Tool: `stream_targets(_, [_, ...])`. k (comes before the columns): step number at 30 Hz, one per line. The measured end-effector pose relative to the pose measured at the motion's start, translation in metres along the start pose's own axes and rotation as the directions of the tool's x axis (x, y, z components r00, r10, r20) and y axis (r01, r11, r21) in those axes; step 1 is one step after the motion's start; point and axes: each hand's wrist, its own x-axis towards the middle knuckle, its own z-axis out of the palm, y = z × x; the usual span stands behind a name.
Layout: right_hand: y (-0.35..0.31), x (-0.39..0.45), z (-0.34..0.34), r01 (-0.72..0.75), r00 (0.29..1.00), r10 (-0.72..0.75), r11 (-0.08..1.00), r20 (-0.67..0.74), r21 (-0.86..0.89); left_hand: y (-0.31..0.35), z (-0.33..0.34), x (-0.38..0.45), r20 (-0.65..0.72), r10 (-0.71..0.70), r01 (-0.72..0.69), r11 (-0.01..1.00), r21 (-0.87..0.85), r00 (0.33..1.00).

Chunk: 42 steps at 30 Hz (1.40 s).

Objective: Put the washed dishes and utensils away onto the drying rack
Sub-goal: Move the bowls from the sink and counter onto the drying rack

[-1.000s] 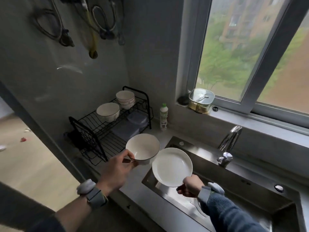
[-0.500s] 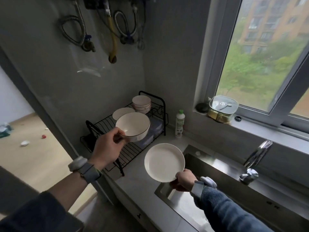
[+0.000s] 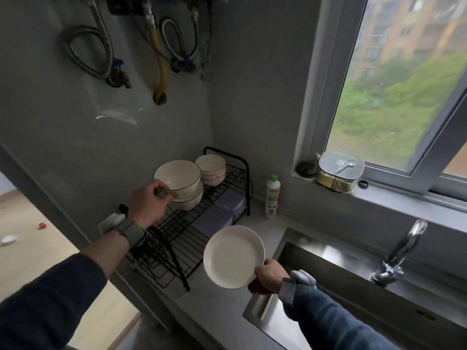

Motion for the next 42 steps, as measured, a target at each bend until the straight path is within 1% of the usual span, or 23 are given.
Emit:
stream_targets(3, [-0.013,0.013,0.016,-0.006,1.0,0.006,0.999,0.018,-0.035,-0.018,0.002,0.017,0.032,-0.021,0.021,1.0,0.004,0.999])
stream_targets(8, [-0.032,0.024,0.039,-0.045,0.998,0.045,0.999,0.041,0.007,-0.029,0.009,0.038,0.083,0.01,-0.006,0.999,-0.049,0.996])
stream_targets(11, [-0.038,0.033,0.053,-0.079,0.996,0.077,0.996,0.041,0.044,-0.041,0.014,0.052,0.122,0.02,-0.004,0.991,-0.134,0.992])
stream_targets(13, [-0.04,0.037,0.058,-0.102,0.994,0.099,0.993,0.048,0.065,-0.05,0.021,0.06,0.147,0.019,0.0,0.992,-0.128,0.989])
stream_targets(17, [-0.044,0.051,0.074,-0.158,0.986,0.152,0.982,0.073,0.1,-0.043,0.024,0.061,0.189,0.031,-0.003,0.99,-0.144,0.981])
stream_targets(20, [-0.048,0.058,0.085,-0.181,0.982,0.173,0.977,0.073,0.116,-0.052,0.03,0.064,0.214,0.045,-0.022,0.994,-0.109,0.976])
stream_targets(24, [-0.053,0.062,0.093,-0.174,0.984,0.168,0.978,0.06,0.115,-0.06,0.031,0.061,0.208,0.046,-0.026,0.995,-0.098,0.977])
stream_targets(28, [-0.06,0.069,0.105,-0.137,0.99,0.134,0.986,0.031,0.094,-0.064,0.033,0.057,0.189,0.067,-0.057,0.997,-0.055,0.98])
stream_targets(34, [-0.066,0.088,0.13,-0.094,0.995,0.096,0.99,-0.011,0.101,-0.063,0.038,0.054,0.181,0.081,-0.07,0.995,-0.068,0.98])
stream_targets(42, [-0.074,0.108,0.157,-0.034,0.998,0.036,0.999,-0.047,0.037,-0.061,0.038,0.049,0.18,0.083,-0.093,0.994,0.052,0.98])
